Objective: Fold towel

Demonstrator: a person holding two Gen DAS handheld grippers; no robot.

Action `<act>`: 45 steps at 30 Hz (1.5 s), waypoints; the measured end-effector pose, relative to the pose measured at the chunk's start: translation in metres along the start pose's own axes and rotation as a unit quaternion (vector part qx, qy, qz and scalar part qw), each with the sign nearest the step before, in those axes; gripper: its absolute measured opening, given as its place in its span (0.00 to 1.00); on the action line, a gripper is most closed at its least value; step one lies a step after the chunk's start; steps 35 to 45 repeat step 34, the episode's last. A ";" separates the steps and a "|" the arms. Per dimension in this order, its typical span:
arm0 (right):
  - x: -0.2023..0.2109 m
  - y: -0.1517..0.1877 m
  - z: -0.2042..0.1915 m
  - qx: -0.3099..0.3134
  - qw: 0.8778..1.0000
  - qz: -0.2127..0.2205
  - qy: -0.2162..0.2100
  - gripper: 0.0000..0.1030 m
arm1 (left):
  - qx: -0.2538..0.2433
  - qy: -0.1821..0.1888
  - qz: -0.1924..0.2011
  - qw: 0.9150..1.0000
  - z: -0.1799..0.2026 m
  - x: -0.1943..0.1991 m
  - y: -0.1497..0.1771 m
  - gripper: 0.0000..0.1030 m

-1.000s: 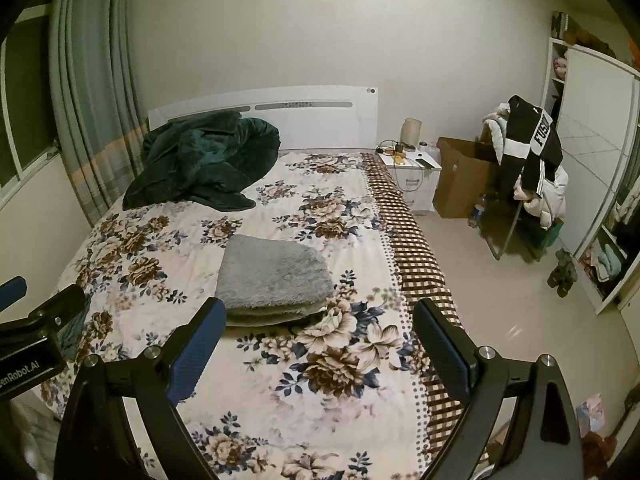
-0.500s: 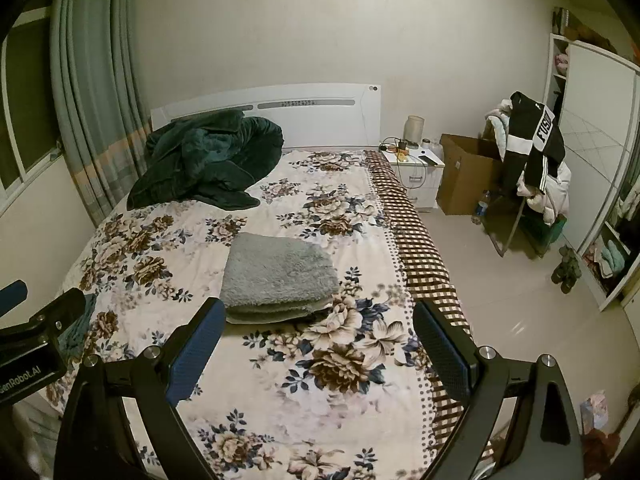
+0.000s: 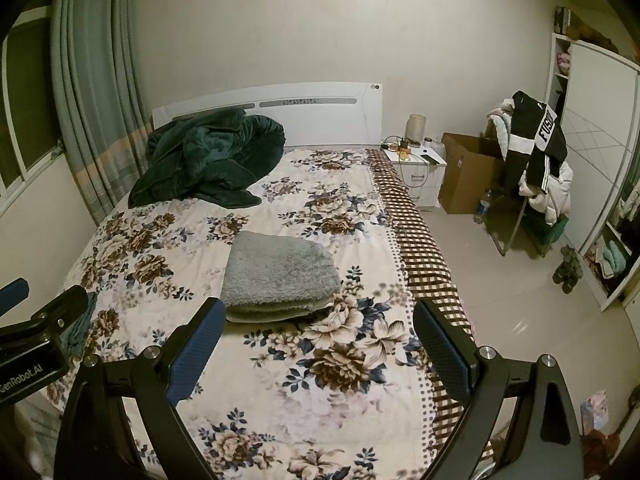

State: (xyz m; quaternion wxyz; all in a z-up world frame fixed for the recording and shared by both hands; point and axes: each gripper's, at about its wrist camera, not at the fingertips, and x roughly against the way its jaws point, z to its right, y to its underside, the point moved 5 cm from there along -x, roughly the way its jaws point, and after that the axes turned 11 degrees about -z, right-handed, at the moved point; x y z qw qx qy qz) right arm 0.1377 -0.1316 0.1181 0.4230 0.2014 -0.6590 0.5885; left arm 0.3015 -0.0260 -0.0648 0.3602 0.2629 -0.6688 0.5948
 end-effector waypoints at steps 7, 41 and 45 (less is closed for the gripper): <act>0.000 0.001 -0.008 0.001 1.000 -0.001 -0.002 0.94 | -0.001 0.002 0.000 1.000 -0.001 0.000 -0.001 1.00; 0.002 0.002 -0.014 0.003 1.000 -0.003 -0.008 0.94 | 0.006 -0.011 0.009 1.000 -0.013 0.002 -0.006 1.00; 0.002 0.002 -0.014 0.003 1.000 -0.003 -0.008 0.94 | 0.006 -0.011 0.009 1.000 -0.013 0.002 -0.006 1.00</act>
